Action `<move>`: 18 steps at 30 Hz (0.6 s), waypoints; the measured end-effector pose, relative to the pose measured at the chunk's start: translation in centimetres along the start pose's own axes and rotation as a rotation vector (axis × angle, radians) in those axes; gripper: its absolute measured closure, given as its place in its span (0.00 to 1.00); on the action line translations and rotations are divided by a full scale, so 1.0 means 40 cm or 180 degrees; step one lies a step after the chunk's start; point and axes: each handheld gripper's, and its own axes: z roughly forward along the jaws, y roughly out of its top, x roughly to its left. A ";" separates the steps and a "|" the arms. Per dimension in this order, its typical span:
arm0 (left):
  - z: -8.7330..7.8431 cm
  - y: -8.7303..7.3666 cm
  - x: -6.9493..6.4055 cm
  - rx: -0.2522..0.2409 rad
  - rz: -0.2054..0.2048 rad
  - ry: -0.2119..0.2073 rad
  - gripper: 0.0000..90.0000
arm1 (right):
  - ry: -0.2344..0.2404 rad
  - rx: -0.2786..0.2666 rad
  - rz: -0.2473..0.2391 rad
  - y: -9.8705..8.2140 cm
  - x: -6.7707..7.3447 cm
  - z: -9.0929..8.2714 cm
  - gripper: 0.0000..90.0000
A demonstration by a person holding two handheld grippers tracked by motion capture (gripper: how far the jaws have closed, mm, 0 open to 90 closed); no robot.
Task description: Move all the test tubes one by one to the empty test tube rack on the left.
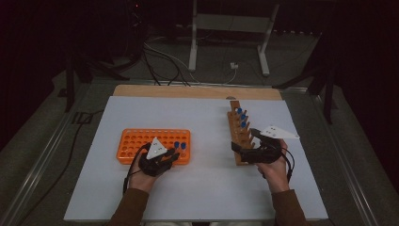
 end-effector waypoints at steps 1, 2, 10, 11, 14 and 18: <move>-0.001 0.000 0.001 -0.0002 -0.0003 0.0008 0.79 | 0.0000 -0.0002 0.0006 0.000 -0.001 0.000 0.00; -0.003 0.000 0.002 -0.0012 -0.0009 0.0008 0.78 | -0.0001 -0.0001 0.0007 0.000 -0.001 0.000 0.00; -0.030 0.008 0.017 -0.0221 -0.0114 -0.0073 0.58 | -0.0010 0.0004 0.0012 -0.002 -0.001 0.003 0.00; -0.033 0.009 0.020 -0.0256 -0.0144 -0.0096 0.55 | -0.0008 0.0008 0.0016 -0.002 -0.001 0.003 0.00; -0.045 0.011 0.028 -0.0366 -0.0250 -0.0136 0.44 | -0.0012 0.0020 0.0001 -0.002 0.000 0.005 0.00; -0.065 0.016 0.039 -0.0525 -0.0425 -0.0169 0.26 | -0.0055 0.0021 -0.0022 -0.001 -0.006 0.006 0.00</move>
